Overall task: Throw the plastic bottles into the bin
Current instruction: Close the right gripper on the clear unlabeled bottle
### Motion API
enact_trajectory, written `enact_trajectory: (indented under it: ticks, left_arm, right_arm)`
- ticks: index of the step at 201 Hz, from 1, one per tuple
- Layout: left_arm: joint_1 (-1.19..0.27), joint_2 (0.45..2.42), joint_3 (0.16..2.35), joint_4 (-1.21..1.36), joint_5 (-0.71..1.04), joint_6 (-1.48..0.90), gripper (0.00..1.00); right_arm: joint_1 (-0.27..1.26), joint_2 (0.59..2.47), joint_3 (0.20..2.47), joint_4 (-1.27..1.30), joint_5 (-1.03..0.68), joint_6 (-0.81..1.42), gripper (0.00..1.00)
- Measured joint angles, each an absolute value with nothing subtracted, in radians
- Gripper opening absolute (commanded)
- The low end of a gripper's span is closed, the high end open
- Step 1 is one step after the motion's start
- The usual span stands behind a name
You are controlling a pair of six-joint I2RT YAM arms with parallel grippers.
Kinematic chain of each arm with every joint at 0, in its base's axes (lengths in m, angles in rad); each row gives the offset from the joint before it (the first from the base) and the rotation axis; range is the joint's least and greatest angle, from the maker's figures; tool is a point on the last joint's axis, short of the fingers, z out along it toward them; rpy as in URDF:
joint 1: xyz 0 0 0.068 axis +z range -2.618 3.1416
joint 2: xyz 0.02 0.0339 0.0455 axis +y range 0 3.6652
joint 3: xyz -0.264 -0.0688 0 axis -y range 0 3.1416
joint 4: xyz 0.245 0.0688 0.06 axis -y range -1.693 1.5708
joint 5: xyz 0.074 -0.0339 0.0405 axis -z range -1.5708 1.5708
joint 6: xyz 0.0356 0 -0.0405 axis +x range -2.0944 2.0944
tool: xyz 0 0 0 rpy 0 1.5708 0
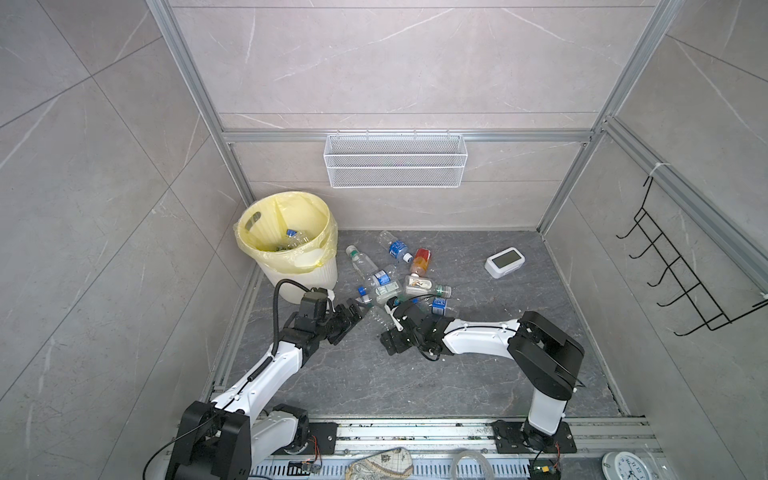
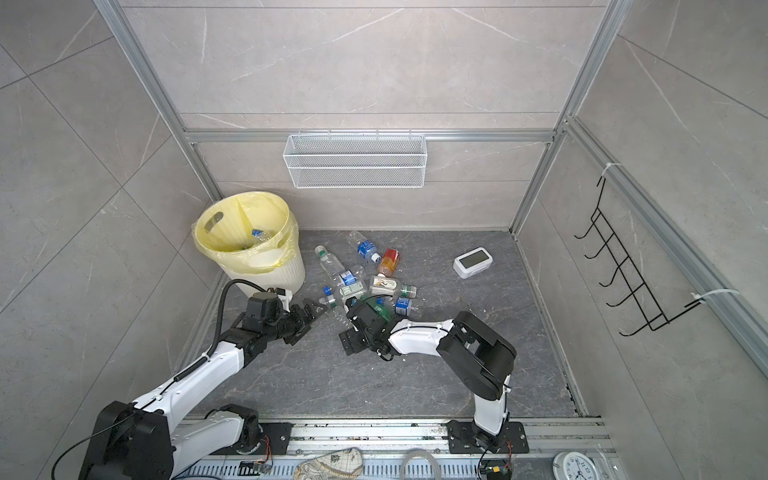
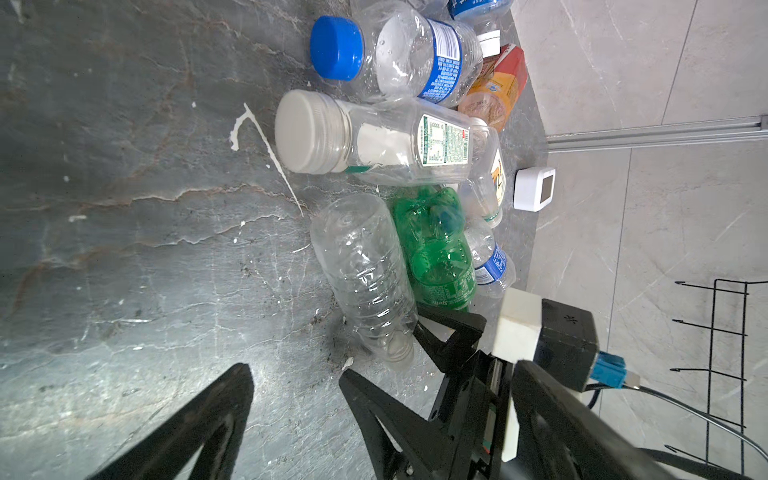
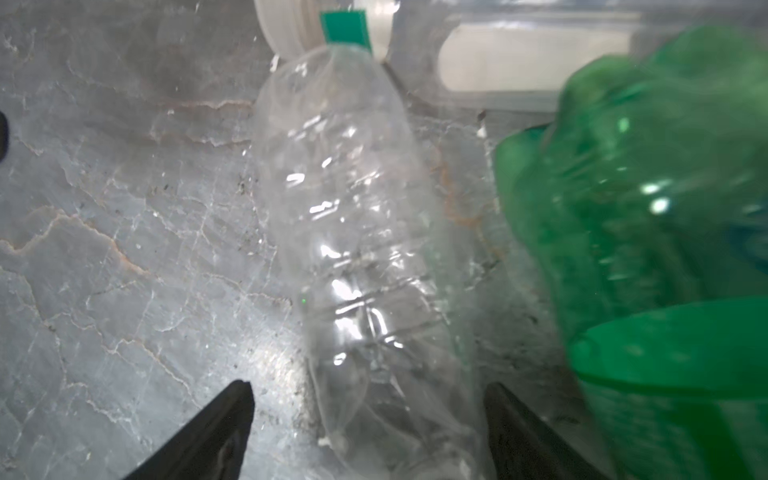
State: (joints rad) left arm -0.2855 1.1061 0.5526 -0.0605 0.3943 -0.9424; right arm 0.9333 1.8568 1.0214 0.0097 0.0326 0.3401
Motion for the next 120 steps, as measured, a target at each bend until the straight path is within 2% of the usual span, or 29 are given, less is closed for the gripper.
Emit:
enact_trajectory:
  ticks: [32,92,120]
  left_arm:
    - [-0.286,1.083,0.522,-0.030,0.390,-0.969,0.97]
    - [-0.286,1.064,0.478,-0.011,0.368,-1.003,0.92]
    - [-0.286,1.064,0.469,0.010,0.367,-1.013,0.90]
  right_arm:
    - [0.939,1.884,1.040,0.012,0.033,0.336,0.80]
    - [0.945,1.909,1.068,0.007,0.038,0.319,0.57]
    - [0.952,1.909,1.068,0.005,0.041,0.320,0.53]
